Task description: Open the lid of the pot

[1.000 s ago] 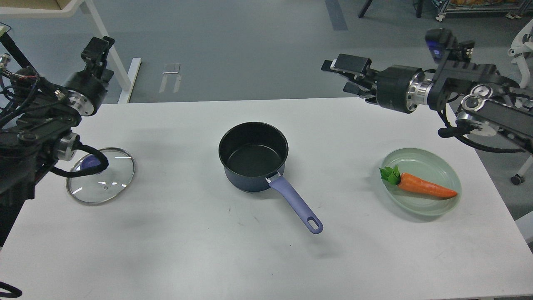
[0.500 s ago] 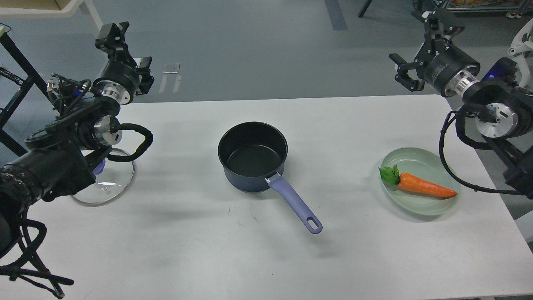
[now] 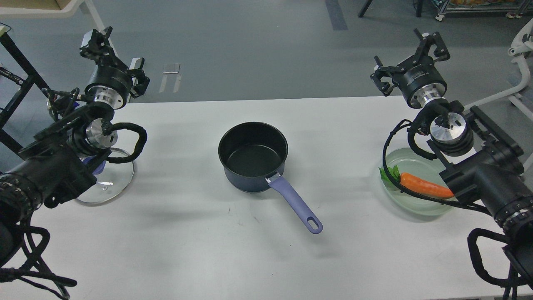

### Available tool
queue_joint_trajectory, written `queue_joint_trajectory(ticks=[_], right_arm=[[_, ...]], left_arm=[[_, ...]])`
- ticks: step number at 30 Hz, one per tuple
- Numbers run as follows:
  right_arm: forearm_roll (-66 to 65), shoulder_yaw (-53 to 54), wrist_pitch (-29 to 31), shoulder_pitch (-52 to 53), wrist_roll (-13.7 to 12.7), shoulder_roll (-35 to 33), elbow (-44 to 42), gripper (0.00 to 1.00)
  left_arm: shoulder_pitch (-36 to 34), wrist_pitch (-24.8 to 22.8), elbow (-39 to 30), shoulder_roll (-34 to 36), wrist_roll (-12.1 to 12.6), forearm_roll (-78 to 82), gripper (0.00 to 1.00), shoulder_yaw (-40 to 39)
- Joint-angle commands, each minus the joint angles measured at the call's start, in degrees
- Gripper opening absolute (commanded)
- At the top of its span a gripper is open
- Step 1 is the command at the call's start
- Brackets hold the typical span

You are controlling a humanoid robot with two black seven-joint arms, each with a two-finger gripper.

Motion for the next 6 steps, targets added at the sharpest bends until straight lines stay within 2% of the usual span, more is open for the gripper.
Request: queue_joint_trajectory(ticks=[1,6], right_arm=[[0.0,-0.6,-0.8,0.2,0.0,0.5,0.3,1.0],[0.0,0.0,-0.7,0.2,0.1,0.0,0.4,1.0]], left_arm=[[1.3,-0.5,-0.1,0.3,0.0,-0.9,0.99,-0.1],[1.8,-0.4,-0.6,1.1,0.0,-1.1,0.99,-0.1]])
